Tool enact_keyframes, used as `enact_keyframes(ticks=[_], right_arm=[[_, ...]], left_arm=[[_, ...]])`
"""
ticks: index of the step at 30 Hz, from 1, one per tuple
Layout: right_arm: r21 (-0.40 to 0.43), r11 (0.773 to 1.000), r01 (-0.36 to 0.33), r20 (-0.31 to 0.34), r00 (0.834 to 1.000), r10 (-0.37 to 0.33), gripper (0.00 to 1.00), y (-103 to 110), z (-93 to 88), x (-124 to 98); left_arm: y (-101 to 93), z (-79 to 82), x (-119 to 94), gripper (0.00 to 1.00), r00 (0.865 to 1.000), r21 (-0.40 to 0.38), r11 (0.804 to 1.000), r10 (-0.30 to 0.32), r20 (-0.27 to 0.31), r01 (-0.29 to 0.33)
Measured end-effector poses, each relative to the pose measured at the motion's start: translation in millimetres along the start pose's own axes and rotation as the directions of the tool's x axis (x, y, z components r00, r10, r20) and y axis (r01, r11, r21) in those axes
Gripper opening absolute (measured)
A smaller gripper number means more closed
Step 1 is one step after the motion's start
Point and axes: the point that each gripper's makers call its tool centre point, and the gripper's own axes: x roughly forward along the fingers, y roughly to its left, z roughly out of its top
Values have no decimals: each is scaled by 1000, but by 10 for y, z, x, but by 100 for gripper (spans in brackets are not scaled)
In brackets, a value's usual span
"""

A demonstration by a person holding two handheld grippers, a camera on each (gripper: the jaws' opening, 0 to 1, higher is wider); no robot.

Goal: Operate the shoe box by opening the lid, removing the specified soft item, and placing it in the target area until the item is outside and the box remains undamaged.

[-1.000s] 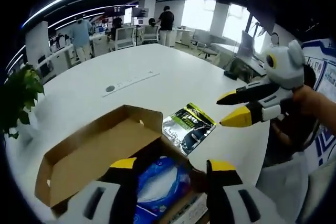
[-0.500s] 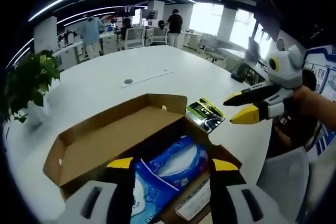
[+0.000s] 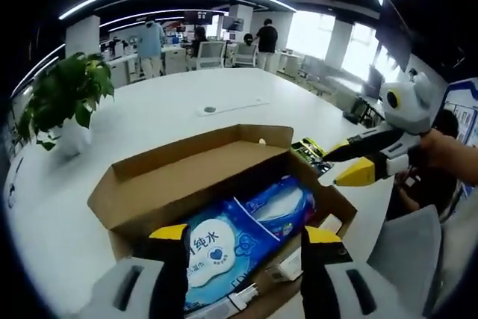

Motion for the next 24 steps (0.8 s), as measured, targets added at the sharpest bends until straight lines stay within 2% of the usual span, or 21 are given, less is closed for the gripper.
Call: enact_keyframes(ticks=[5,11,24], right_arm=[[-3,1000,-25,-4,1000,25,33,89,14,117],[-12,999,-50,-8,999,50,31,174,46,255],[-53,993,-102,-70,993,98,29,292,24,578]], left_arm=[[84,-101,-103,62,1000,-17,1000,16,4,-16],[173,-136,-204,63,999,-30,999,37,18,-36],[325,-259,-354,67,997,-75,995,64,52,-60]])
